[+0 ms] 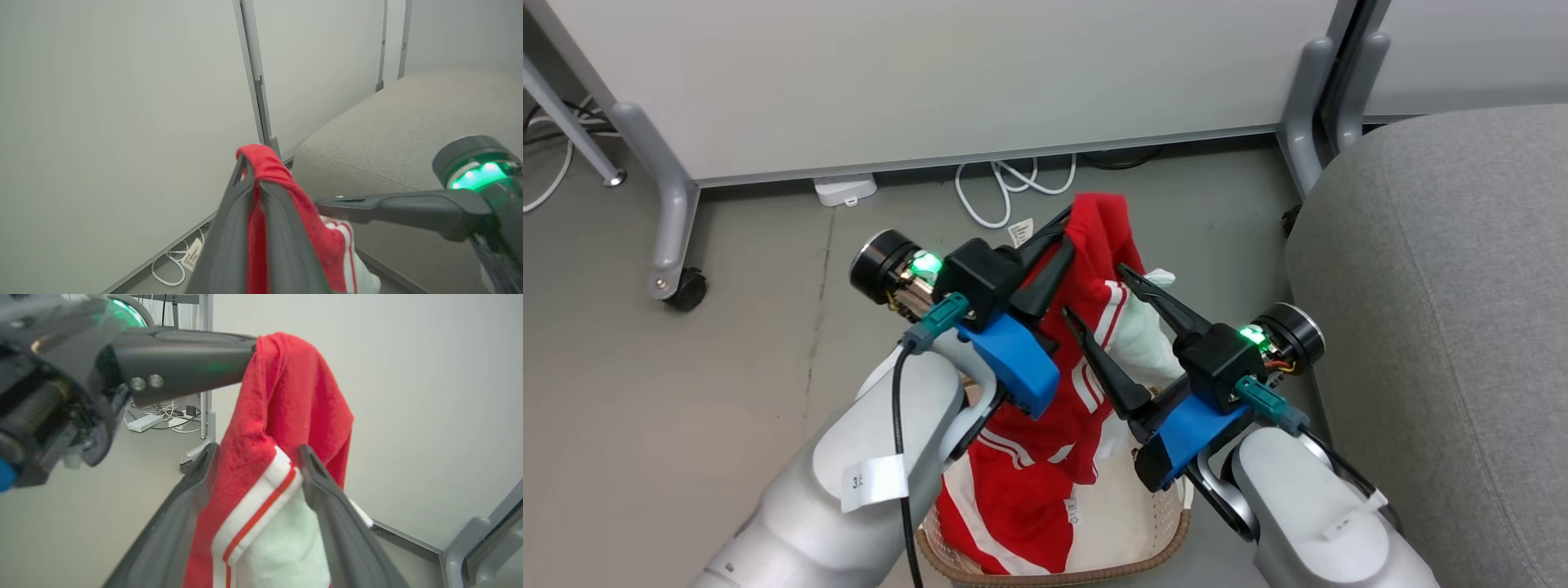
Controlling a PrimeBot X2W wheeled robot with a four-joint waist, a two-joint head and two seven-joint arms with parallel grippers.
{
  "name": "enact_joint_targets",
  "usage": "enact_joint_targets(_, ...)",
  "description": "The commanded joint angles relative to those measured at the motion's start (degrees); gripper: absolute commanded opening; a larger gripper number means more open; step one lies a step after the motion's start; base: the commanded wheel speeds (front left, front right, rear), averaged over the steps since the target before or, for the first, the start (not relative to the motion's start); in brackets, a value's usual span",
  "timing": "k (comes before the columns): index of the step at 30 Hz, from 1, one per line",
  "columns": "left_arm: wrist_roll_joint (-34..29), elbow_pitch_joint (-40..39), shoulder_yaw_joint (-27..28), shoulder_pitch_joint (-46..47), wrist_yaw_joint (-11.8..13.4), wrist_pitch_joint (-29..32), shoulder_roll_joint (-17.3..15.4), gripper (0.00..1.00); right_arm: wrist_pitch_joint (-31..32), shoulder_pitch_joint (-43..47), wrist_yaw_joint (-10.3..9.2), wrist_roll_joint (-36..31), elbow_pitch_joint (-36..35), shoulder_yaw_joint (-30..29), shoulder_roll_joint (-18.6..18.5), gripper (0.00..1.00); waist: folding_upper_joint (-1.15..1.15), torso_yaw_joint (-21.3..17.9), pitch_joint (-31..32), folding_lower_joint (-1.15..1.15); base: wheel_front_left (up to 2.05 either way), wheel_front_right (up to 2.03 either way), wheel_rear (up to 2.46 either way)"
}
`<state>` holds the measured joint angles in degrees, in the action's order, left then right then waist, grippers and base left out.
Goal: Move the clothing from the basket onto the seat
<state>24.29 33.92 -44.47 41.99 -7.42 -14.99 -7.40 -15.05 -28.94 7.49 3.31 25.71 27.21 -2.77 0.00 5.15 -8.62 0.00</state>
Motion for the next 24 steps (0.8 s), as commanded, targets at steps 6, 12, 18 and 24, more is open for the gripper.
enact_joint_targets(6, 0.7, -1.1, -1.8, 2.1, 0.0, -0.3, 1.2, 0.0, -0.2, -4.1, 0.01, 2.2, 7.3, 3.3, -0.2, 1.0, 0.0, 1.5, -0.8, 0.0, 0.0, 0.0, 0.0)
enact_joint_targets(12, 1.0, -1.8, -2.4, 2.5, -0.1, -0.3, 1.7, 0.0, -0.2, -5.8, 0.01, 5.1, 11.2, 3.9, -0.2, 0.0, 0.0, 2.1, -1.0, 0.0, 0.0, 0.0, 0.0)
enact_joint_targets(18, 1.4, -2.0, -2.5, 2.7, -0.1, -0.3, 1.4, 0.0, -0.2, -6.3, 0.01, 6.5, 10.9, 4.7, -0.2, 0.0, 0.0, 2.4, -1.3, 0.0, 0.0, 0.0, 0.0)
enact_joint_targets(24, 1.3, -1.7, -2.2, 2.7, -0.1, -0.3, 1.2, 0.0, -0.2, -6.2, 0.01, 6.9, 10.2, 4.7, -0.2, 0.0, 0.0, 2.3, -1.2, 0.0, 0.0, 0.0, 0.0)
